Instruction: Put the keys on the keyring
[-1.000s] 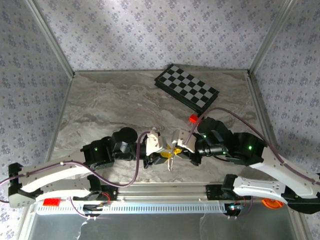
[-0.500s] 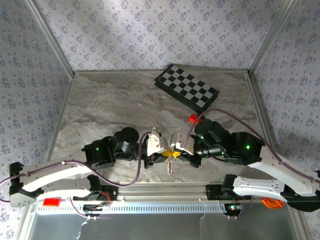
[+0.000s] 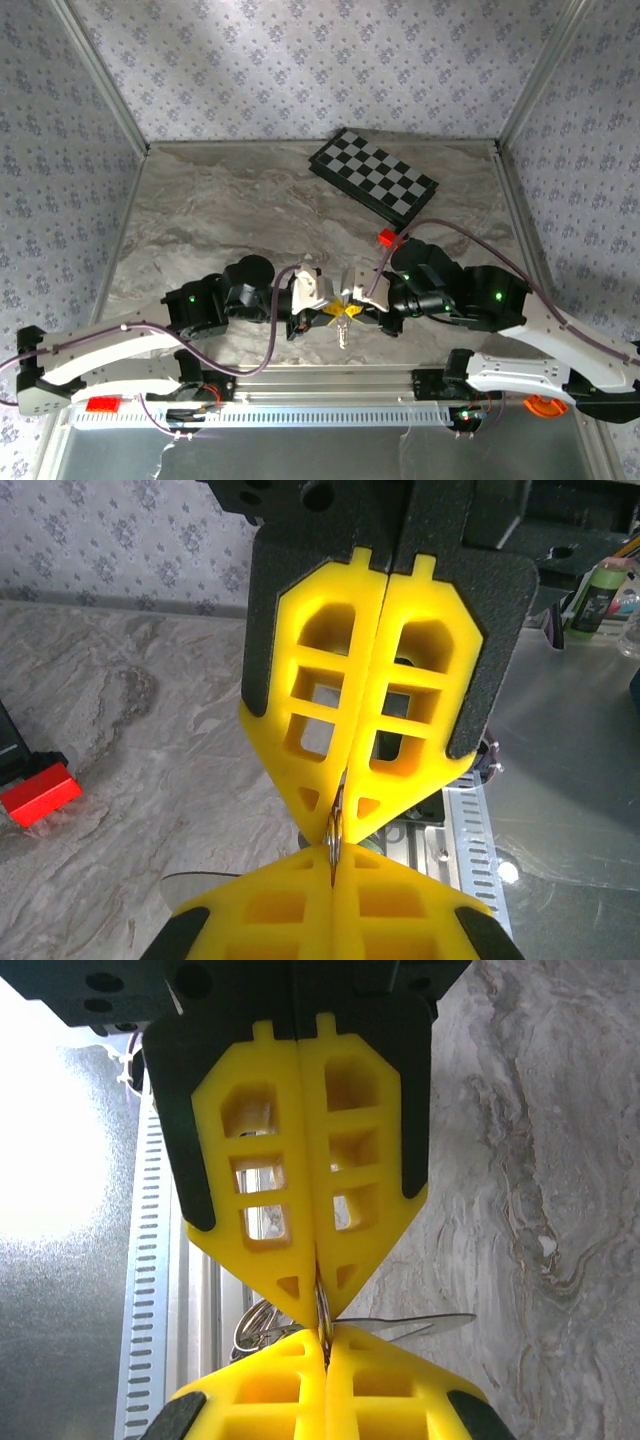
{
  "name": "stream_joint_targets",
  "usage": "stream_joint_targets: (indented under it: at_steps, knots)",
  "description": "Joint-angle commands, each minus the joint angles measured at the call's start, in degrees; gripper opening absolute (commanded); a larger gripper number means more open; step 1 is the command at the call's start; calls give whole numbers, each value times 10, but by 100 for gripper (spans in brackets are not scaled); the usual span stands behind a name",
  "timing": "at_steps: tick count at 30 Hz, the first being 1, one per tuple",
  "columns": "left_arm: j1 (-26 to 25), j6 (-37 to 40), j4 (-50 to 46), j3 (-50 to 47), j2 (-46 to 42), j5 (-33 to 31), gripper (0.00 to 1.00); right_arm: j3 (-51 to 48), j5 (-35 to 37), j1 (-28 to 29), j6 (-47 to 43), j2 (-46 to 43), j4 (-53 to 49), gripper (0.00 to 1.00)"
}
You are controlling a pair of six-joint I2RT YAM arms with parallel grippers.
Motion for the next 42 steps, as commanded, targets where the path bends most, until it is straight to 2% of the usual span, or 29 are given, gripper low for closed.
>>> stream_joint_targets:
  at_steps: [1,6,17,23,42]
  knots:
    - [-1,-13,72,-5,-24,12,0,-4,-10,6,17,-19,29,5]
    - [-1,-10,99,-16,-32,19,0,-31,-18,5,36,-43,51,16]
    - [-1,-22,207,-53,-34,27,0,-52,-33,-5,49,-76,64,15]
    - [-1,-30,233,-56,-28,43,0,-65,-36,-14,54,-94,74,13]
    - [-1,-44,259,-60,-18,62,0,-87,-76,-35,66,-150,131,25]
